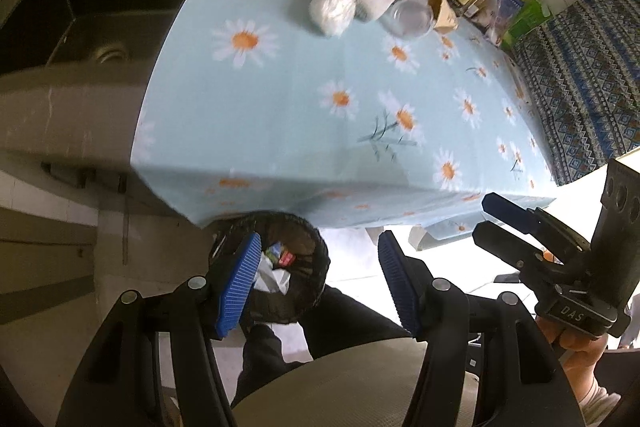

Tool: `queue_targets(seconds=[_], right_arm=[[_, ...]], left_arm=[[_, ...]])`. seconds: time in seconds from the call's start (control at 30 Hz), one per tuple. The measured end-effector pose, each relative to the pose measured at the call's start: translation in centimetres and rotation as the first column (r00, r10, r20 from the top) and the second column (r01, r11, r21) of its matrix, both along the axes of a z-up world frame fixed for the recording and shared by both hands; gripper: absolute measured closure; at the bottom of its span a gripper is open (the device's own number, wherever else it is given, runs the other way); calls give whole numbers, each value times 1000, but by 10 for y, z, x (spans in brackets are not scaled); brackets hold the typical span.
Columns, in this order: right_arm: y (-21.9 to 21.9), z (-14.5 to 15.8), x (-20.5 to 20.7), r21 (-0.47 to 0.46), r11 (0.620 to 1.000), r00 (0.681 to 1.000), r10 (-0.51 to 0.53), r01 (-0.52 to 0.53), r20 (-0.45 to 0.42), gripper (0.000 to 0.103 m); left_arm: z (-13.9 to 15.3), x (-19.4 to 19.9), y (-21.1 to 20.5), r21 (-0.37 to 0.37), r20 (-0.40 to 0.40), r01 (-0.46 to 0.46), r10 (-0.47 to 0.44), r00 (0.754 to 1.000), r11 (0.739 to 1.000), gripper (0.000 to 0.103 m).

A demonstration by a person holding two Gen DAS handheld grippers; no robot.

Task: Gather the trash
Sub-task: 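Raise both tools back toward the remaining trash on the counter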

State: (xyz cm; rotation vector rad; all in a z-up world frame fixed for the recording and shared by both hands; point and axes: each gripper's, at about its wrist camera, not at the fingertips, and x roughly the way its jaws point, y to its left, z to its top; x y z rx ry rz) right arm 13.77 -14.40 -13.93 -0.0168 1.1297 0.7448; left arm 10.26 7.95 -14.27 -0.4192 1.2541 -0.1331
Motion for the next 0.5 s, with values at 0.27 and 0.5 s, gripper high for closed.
queue_targets(seconds=[0.27, 0.5], right_arm=[[-21, 14, 32, 20, 999, 999, -40, 40, 29, 41], [-37, 18, 70, 23, 998, 997, -58, 57, 44, 40]], left_arm=[[17, 43, -9, 9, 39, 13, -14, 999, 1000, 44], [30, 81, -18, 45, 80, 21, -25, 997, 999, 35]])
